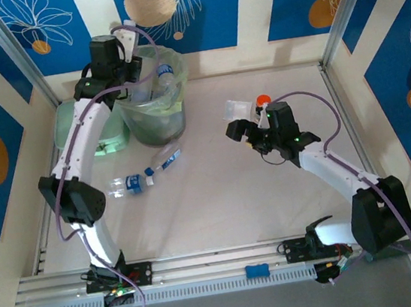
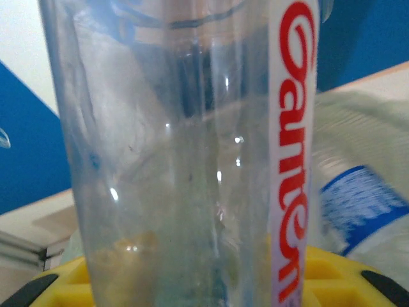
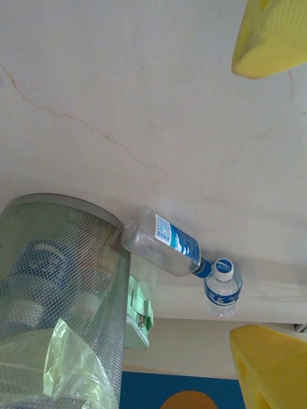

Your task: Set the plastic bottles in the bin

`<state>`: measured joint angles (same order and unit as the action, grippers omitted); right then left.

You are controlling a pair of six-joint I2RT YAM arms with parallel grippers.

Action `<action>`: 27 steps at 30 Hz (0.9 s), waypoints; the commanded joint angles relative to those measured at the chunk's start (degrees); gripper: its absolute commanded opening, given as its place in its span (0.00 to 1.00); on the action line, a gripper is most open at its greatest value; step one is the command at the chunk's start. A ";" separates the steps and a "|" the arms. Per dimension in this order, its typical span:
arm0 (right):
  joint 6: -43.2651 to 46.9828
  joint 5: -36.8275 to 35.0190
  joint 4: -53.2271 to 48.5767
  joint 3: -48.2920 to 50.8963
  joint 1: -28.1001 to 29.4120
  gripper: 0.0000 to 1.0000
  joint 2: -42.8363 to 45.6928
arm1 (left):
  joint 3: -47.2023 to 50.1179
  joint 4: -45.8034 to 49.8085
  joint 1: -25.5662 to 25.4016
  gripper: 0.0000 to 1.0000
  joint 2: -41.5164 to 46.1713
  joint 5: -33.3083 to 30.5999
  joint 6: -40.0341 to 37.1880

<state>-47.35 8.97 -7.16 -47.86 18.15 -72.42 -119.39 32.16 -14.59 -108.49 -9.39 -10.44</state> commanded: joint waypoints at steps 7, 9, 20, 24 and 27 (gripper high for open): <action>1.13 -1.22 -2.45 1.60 -0.88 0.99 3.21 | -3.16 4.64 2.59 0.44 -4.43 2.49 1.70; 1.17 -1.19 -2.49 1.71 -0.87 0.99 3.34 | -3.19 5.08 2.57 0.52 -4.54 2.62 2.06; 0.56 -0.71 -0.83 2.31 -0.77 0.99 2.48 | -1.44 5.03 2.58 0.97 4.01 3.99 6.14; 0.16 -0.01 0.45 2.18 -0.53 0.99 0.86 | 6.01 1.43 2.57 1.00 11.08 5.60 9.07; 0.07 0.43 1.10 1.83 -0.15 0.99 -0.37 | 14.62 -2.60 2.63 1.00 17.10 6.04 11.59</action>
<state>-46.98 8.05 -7.29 -46.24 17.58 -71.85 -110.43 33.67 -12.23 -96.53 -5.30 -2.39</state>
